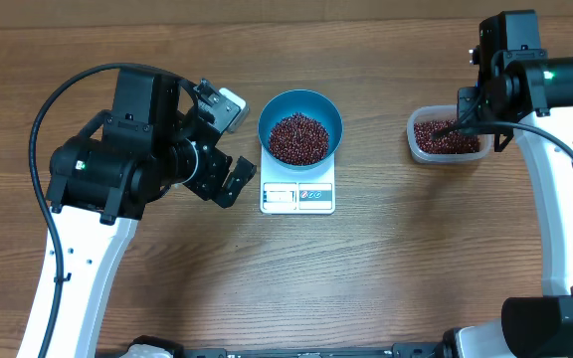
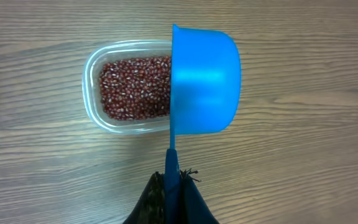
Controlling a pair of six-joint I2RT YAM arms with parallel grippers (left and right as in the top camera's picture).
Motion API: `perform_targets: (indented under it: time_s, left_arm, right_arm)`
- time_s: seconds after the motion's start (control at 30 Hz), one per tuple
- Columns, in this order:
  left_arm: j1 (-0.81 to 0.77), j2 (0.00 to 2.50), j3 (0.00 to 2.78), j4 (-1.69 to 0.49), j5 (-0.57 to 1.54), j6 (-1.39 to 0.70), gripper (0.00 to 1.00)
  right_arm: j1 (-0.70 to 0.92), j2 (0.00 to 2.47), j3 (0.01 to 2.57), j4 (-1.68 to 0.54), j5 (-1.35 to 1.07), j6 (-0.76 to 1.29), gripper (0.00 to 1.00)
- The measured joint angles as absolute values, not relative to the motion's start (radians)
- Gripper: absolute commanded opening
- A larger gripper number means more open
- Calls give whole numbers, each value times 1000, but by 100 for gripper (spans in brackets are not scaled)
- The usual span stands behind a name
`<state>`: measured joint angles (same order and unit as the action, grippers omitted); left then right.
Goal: Scoop item into bowl and weigh 150g on scale
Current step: 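Lower the scoop onto the table in front of the tub and release it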
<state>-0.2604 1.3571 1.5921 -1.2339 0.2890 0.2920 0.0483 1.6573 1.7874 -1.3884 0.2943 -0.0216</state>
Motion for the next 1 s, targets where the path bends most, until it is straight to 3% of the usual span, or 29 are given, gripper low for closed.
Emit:
perform_targets:
  time_s: [0.33,0.57,0.77,1.0]
  left_arm:
    - [-260,1357,1592,-1234,289,292,100]
    - [-260,1357,1592,-1234,289,292,99]
    - [-260,1357,1592,-1234,289,292,100]
    - [-260,1357,1592,-1234,289,292,100]
  right_arm:
    - [38,1603,1781,-1374,-96,-8,4]
    - [-72,1402,1746,-1451,-359,-76,4]
    - [-200,1343,1448,-1411,-653,-202,4]
    - [-273,1375,1198,-1391,-839,-307,4]
